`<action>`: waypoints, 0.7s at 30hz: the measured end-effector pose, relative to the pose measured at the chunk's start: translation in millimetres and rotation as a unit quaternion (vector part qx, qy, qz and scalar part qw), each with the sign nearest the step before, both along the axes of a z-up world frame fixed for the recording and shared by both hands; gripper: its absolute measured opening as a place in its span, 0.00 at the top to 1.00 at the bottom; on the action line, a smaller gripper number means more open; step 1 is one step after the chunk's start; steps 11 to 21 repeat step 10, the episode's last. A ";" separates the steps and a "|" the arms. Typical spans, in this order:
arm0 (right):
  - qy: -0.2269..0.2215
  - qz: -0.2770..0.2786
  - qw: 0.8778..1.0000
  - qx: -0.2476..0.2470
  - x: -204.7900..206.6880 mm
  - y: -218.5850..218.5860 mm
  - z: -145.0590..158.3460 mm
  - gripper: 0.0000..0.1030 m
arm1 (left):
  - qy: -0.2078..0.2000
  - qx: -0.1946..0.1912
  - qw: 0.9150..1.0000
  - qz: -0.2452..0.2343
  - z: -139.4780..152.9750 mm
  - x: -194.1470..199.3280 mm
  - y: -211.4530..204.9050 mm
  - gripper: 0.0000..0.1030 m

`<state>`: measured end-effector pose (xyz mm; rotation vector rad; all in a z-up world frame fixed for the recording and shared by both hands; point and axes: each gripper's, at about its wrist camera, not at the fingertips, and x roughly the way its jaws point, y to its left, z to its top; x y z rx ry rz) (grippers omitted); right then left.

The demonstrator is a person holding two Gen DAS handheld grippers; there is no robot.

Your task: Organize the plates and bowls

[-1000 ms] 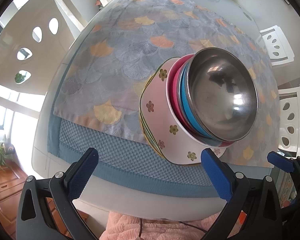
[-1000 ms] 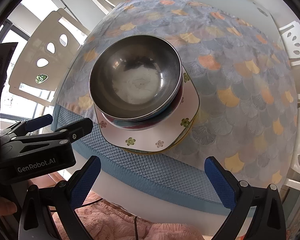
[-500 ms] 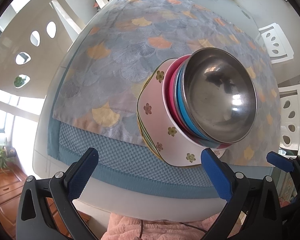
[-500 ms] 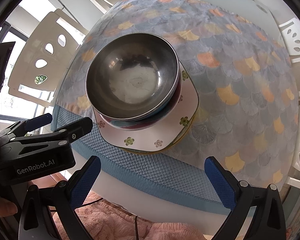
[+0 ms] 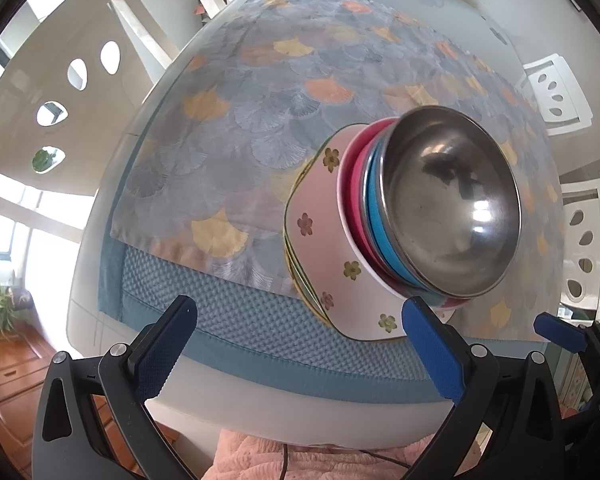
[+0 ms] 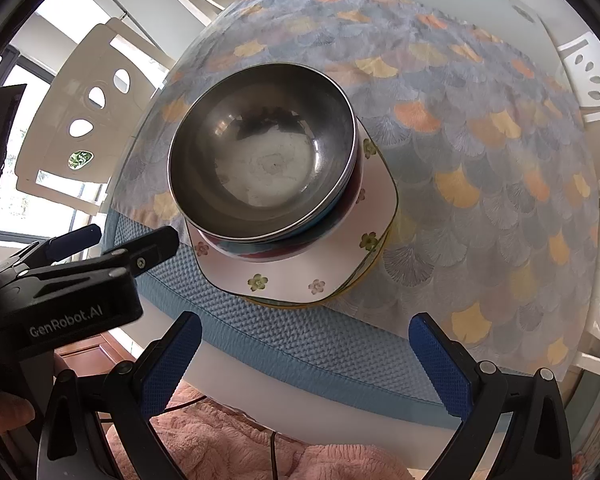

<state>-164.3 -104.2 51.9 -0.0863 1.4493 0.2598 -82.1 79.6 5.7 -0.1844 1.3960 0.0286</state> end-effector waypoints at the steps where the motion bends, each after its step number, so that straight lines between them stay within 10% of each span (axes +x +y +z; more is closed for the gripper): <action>1: 0.001 -0.001 1.000 0.000 -0.2 0.0 -0.6 0.00 | 0.000 0.000 1.000 0.002 0.1 0.2 1.1 0.01; 21: 0.003 -0.001 1.000 0.000 0.4 0.7 -2.1 0.00 | -0.010 0.021 1.000 0.014 1.6 1.3 7.9 0.01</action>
